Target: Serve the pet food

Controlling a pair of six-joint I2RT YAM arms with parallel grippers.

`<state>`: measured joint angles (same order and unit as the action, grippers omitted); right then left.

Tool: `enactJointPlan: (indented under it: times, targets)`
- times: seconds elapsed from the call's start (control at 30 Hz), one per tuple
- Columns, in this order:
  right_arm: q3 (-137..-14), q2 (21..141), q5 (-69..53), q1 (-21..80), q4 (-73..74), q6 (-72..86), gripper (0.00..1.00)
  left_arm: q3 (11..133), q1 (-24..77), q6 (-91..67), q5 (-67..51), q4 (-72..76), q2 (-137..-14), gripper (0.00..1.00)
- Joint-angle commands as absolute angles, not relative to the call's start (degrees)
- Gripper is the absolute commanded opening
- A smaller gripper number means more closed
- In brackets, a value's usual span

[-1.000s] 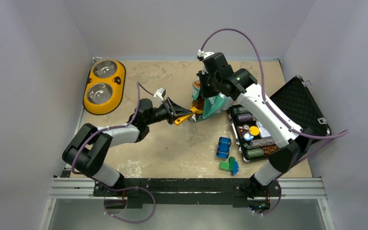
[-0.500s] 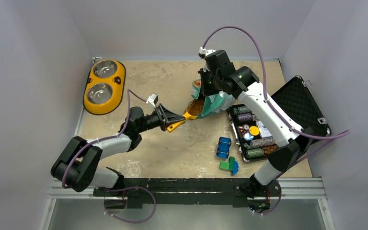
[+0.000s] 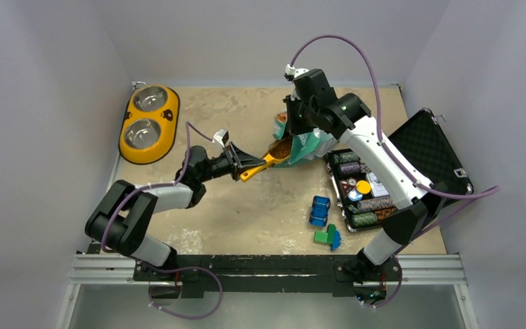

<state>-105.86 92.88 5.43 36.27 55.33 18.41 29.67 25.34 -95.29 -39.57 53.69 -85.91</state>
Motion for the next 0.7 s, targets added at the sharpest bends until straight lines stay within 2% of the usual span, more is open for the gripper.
enactJointPlan:
  times: [0.0, 0.17, 0.37, 0.67]
  targets:
    - [-111.6, 89.8, 5.9, 36.5, 50.2, 19.5, 0.0, 29.1, 23.2, -95.6, -35.9, 56.3, -82.5, 0.0]
    - [-112.1, 90.7, 6.8, 36.6, 49.5, 19.8, 0.0, 27.9, 22.8, -96.9, -37.0, 56.0, -78.3, 0.0]
    - [-113.0, 91.5, 7.6, 36.5, 49.4, 19.9, 0.0, 27.9, 22.3, -94.9, -38.7, 47.9, -70.1, 0.0]
    - [-117.4, 93.4, 11.2, 36.1, 52.5, 22.0, 0.0, 26.6, 22.0, -93.0, -39.8, 41.6, -64.4, 0.0]
